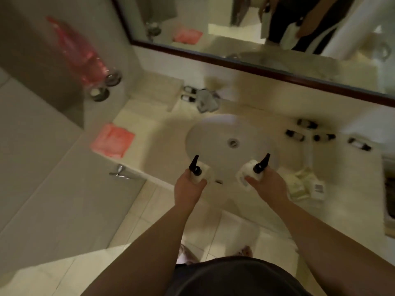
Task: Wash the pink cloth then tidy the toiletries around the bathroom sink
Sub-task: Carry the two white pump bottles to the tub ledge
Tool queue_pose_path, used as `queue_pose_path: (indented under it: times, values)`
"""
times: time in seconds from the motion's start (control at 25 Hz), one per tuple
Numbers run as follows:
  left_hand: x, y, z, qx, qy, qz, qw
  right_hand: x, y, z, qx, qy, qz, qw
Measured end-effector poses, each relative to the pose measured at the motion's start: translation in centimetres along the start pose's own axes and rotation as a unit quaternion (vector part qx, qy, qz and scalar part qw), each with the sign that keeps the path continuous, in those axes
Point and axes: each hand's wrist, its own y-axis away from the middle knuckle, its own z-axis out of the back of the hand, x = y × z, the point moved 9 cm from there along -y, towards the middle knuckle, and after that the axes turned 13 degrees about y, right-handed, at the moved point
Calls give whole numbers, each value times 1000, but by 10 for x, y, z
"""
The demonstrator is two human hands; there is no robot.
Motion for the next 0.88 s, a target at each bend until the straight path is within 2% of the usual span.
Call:
queue_pose_path:
  times: [0.2,0.4,0.68,0.88]
  values:
    - [44,-23,132,-70,15,22,997,140,6,-54,5,-41,42,998]
    - [81,-45,231,-142,30,81,986,253,5,-95,26,-68,88,993]
    - [92,-62,301,-233,107,121,959,352,-24,-116,60,-56,155,984]
    - [92,-80,342,-281,92,150,943,415,-54,-120,76,-89,176,977]
